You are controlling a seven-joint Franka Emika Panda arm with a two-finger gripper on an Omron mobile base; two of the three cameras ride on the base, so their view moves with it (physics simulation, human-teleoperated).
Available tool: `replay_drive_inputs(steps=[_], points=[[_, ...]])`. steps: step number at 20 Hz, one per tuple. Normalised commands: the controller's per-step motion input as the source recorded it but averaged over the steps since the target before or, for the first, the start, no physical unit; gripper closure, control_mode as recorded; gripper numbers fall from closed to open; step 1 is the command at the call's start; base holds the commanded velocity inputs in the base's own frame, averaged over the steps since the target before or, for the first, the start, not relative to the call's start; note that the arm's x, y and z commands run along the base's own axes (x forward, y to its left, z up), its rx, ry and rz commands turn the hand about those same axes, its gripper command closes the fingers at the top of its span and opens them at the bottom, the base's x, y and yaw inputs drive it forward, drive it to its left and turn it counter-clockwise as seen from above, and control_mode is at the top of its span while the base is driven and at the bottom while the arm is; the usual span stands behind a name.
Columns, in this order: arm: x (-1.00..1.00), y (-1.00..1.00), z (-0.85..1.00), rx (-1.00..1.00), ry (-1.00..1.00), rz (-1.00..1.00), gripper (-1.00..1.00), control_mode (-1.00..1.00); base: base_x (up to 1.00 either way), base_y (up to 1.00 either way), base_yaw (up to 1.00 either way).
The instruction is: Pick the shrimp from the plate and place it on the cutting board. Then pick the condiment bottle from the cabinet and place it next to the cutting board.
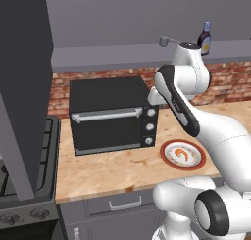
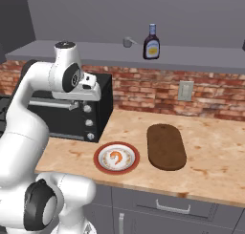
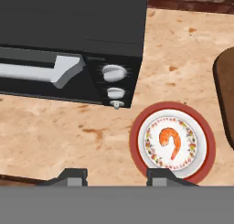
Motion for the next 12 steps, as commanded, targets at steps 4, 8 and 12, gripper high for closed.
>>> replay_drive_inputs(steps=[4,8,12], points=[[-0.06,-0.04,-0.06,0.0,0.0,0.0,-1.0,-1.0,0.0,0.0,0.0],[-0.09,-0.17,-0.15,0.0,0.0,0.02,-1.0,-1.0,0.0,0.0,0.0],[-0.16,-0.23,-0.15,0.0,0.0,0.01,-1.0,-1.0,0.0,0.0,0.0]])
